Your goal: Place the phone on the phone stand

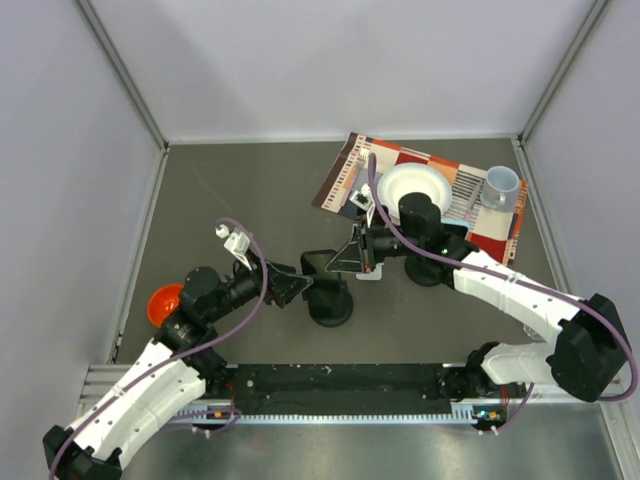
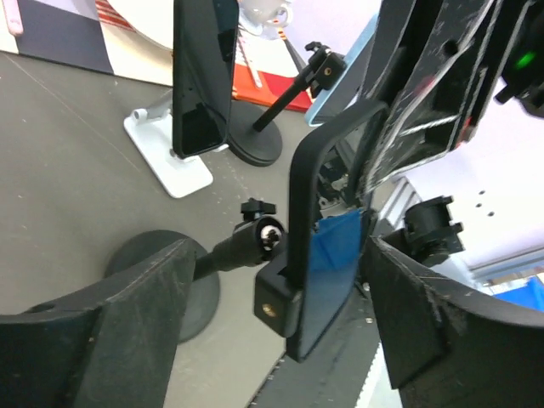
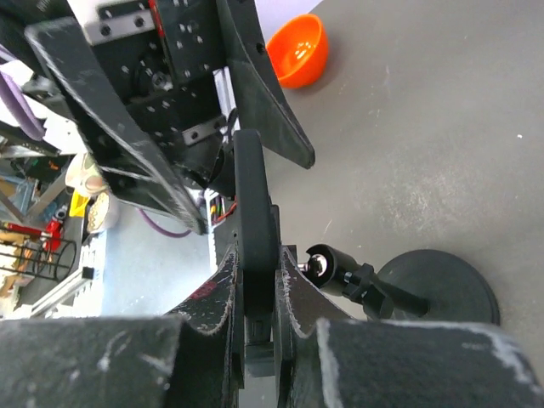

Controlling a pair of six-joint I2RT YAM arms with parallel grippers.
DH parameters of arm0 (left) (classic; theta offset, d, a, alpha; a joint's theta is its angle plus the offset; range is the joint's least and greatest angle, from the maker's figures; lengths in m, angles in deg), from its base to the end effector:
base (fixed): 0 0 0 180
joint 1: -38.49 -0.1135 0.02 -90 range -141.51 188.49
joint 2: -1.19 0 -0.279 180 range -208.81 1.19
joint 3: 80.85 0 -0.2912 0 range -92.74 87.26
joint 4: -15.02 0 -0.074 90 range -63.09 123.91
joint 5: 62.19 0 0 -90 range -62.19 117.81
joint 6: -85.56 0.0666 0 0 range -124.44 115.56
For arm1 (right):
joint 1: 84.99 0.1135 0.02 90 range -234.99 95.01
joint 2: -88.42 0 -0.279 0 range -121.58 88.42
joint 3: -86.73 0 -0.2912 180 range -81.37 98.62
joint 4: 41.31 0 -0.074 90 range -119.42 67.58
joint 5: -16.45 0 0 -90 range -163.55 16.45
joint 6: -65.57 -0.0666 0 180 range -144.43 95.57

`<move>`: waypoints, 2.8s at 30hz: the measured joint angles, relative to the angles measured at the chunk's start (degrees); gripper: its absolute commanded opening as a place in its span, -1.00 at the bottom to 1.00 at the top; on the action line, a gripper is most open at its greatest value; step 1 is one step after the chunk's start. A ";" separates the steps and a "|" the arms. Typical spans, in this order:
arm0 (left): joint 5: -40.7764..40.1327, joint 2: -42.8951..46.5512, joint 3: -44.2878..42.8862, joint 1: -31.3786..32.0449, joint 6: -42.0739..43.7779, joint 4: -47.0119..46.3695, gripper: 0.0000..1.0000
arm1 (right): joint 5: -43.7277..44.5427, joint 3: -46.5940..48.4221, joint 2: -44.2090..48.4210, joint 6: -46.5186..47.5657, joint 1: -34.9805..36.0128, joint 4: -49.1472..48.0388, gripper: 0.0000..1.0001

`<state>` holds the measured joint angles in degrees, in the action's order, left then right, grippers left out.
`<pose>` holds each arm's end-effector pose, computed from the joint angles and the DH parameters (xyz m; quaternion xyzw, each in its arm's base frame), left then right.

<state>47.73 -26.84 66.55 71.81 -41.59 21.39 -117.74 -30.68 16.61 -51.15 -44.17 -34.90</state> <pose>0.1551 -0.1291 0.2635 0.0967 0.7109 -0.4969 0.4882 0.2251 0.2558 0.2991 -0.3162 0.7047 0.5604 0.2989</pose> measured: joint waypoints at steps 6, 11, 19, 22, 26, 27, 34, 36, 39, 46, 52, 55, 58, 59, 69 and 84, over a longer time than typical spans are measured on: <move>1.16 -2.14 -10.45 -1.11 -0.22 10.38 0.80 | -0.92 1.84 -0.83 1.90 -0.02 2.73 -1.00; 5.99 -7.54 -16.57 -4.11 0.44 11.58 0.76 | -1.86 3.13 -1.68 3.17 -0.02 4.24 -1.00; 13.88 -13.55 -15.58 -4.50 2.16 11.30 0.40 | -2.27 3.45 -1.86 3.63 -0.02 4.83 -0.56; 16.06 -14.47 -13.51 -4.50 2.08 9.46 0.36 | -2.21 3.43 -1.86 3.50 0.00 4.76 -0.34; 18.43 -15.65 -11.19 -4.50 0.98 5.86 0.36 | -1.73 3.39 -1.84 3.61 -0.02 5.46 -0.17; 18.93 -15.98 -10.97 -4.50 0.79 5.03 0.36 | -1.64 3.39 -1.81 3.56 -0.02 5.57 -0.17; 21.49 -17.55 -10.64 -4.50 -0.66 -0.87 0.10 | -1.68 3.32 -1.79 3.50 -0.02 5.95 -0.94; 21.92 -18.21 -10.64 -4.63 -0.70 -1.92 0.17 | -2.21 3.32 -1.79 3.28 0.00 5.90 -0.85; 22.53 -18.73 -10.64 -4.68 -0.59 -2.01 0.49 | -2.21 3.32 -1.81 2.91 -0.02 6.05 -0.33; 19.85 -16.28 -11.61 -5.09 3.21 6.01 0.90 | -2.14 3.34 -1.60 3.34 -0.02 7.10 -0.04; 17.33 -10.19 -13.07 -7.26 6.86 13.97 0.88 | -2.16 3.32 1.29 5.22 -0.02 12.00 -0.01; 18.10 -9.53 -12.28 -7.78 6.60 13.66 0.86 | -2.16 3.32 3.48 6.12 -0.02 13.70 0.00; 18.49 -8.66 -9.44 -8.15 5.22 13.27 0.85 | -2.12 3.30 5.44 6.73 -0.02 14.97 0.00; 18.49 -8.17 -8.44 -8.28 4.63 13.31 0.83 | -2.16 3.26 5.81 6.88 -0.02 15.17 0.00; 17.99 1.73 -0.17 -8.92 -3.26 10.34 0.13 | -2.71 -1.22 6.12 9.09 0.72 17.25 -0.73; 18.97 -8.81 -8.70 -8.98 -3.06 5.99 0.67 | 7.65 -14.62 9.97 3.61 7.13 9.38 -0.64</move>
<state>66.71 -35.65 57.85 62.83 -44.65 27.38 -110.09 -45.30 26.58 -47.54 -37.05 -25.52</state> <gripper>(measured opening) 0.744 0.146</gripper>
